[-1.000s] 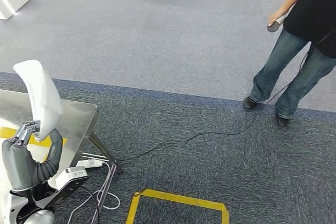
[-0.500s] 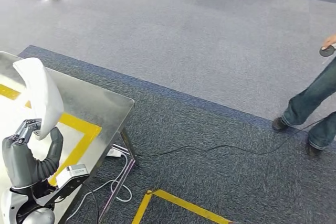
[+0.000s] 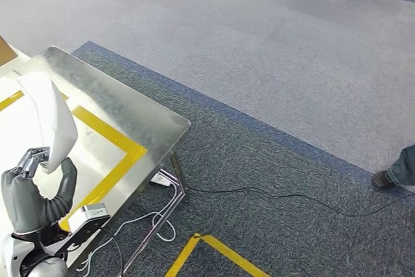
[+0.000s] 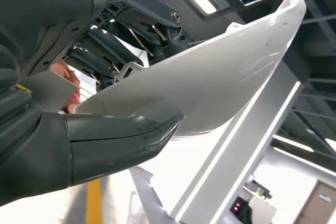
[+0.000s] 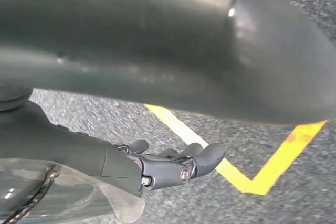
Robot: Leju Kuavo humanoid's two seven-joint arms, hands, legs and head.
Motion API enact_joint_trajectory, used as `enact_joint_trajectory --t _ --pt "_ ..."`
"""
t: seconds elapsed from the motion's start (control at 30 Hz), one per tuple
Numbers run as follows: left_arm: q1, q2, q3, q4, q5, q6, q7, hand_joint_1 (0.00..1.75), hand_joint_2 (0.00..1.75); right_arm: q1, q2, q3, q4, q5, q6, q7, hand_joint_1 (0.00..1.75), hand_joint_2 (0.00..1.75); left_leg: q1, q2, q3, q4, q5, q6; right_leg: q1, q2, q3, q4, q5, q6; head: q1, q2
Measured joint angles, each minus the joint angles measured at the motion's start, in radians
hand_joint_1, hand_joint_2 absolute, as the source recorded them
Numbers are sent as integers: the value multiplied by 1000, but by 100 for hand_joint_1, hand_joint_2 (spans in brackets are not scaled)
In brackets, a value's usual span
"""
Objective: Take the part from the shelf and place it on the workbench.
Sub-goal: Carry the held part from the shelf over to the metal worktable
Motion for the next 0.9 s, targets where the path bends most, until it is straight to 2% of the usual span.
enact_joint_trajectory --t 0.07,0.1,0.13,0.2,0.23,0.3,0.33,0.37,0.4,0.43,0.47,0.5,0.53,0.57,0.6,0.63,0.67,0.7,0.73,0.8,0.83,0.87,0.9 --pt "-2 0 0 0 0 0 0 175 175 -2 0 0 0 2 0 0 0 0 -11 44 64 -125 45 12 4 -22 10 0 -9 6 0 0" --pt "-4 0 0 0 -1 0 0 175 175 -2 0 0 0 3 0 0 0 0 -16 60 80 -160 50 18 7 -32 13 0 -12 11 0 0" --pt "-5 0 0 0 -1 0 0 175 175 -3 0 0 0 3 0 0 0 0 -22 66 85 -173 44 24 8 -43 15 -1 -15 16 0 0" --pt "-4 1 0 0 -1 0 0 175 175 -6 0 0 0 4 -1 0 0 0 -20 44 86 -181 46 35 9 -62 21 -4 -22 27 2 0" --pt "-3 1 0 0 -1 0 0 175 175 -8 0 0 0 4 -1 0 0 0 -17 33 91 -187 48 41 8 -53 21 2 -30 32 3 0" --pt "-5 0 0 -1 -2 1 0 175 175 -11 0 0 0 5 -1 0 0 0 -8 11 99 -199 53 51 5 -1 -12 74 -72 39 9 0" --pt "-6 0 0 0 -2 1 0 175 175 -11 0 0 1 5 -1 0 0 0 -8 0 99 -199 53 54 4 30 -47 143 -101 41 11 0" --pt "-6 0 0 0 -2 0 1 175 175 -9 0 0 1 5 -1 0 0 0 -7 -13 99 -199 53 55 3 47 -87 216 -128 43 12 0" --pt "-6 0 0 0 -2 0 1 175 175 -7 0 0 1 5 -1 1 0 0 -7 -27 99 -199 52 56 2 55 -122 272 -140 45 13 0" --pt "-5 0 0 0 -2 0 1 175 175 -5 0 0 1 5 -1 1 0 0 -7 -41 100 -199 52 56 2 58 -144 296 -133 46 13 0" --pt "-5 0 0 0 -3 0 1 175 175 -3 0 0 1 5 -1 1 0 0 -6 -57 102 -198 51 55 1 60 -145 277 -105 47 13 0" --pt "-5 0 0 0 -3 0 1 175 175 -3 0 0 1 5 -1 1 0 0 -6 -71 103 -197 50 53 0 66 -128 223 -62 47 13 0" --pt "-5 0 0 0 -3 0 1 175 175 -3 0 0 1 5 -1 1 0 0 -5 -84 104 -194 47 50 -4 90 -102 152 -21 48 13 0" --pt "-6 0 0 0 -3 0 1 175 175 -3 0 0 1 5 -1 1 0 0 -5 -97 102 -189 45 45 -9 120 -76 84 8 47 12 0" --pt "-6 0 0 0 -3 0 1 175 175 -3 0 0 2 5 -1 1 0 0 -5 -109 97 -185 43 39 -12 146 -56 39 21 45 12 0" --pt "-6 0 0 0 -3 0 1 175 175 -3 0 0 2 5 -1 1 0 0 -4 -121 91 -181 43 32 -14 164 -45 17 22 41 12 0" --pt "-6 1 0 0 -3 0 1 175 175 -3 0 0 2 5 -2 1 0 0 -2 -133 86 -179 45 25 -13 161 -40 13 18 36 11 0" --pt "-4 1 0 0 -3 0 1 175 175 -2 0 0 2 5 -2 1 0 0 1 -143 82 -179 46 19 -12 147 -37 12 18 30 11 0" --pt "-3 1 0 0 -2 0 1 175 175 -2 0 0 2 5 -2 1 0 0 0 -132 78 -174 42 14 -13 134 -34 9 19 24 11 0" --pt "-5 2 0 0 -2 0 1 175 175 -2 0 0 2 5 -2 0 0 0 -2 -76 51 -115 6 3 -14 103 -26 3 18 12 6 0" --pt "-6 2 -1 0 -2 0 1 175 175 -1 0 0 2 5 -2 0 0 0 -2 -43 24 -57 -23 -1 -12 88 -23 2 16 8 3 0" --pt "-7 2 -1 0 -2 0 1 175 175 0 0 0 2 5 -2 0 0 0 0 -25 -9 12 -54 -5 -10 71 -21 3 12 4 2 0" --pt "-6 2 -1 0 -2 0 1 175 175 1 0 0 2 5 -2 0 0 0 2 -18 -38 70 -73 -7 -9 55 -18 3 9 3 2 0"
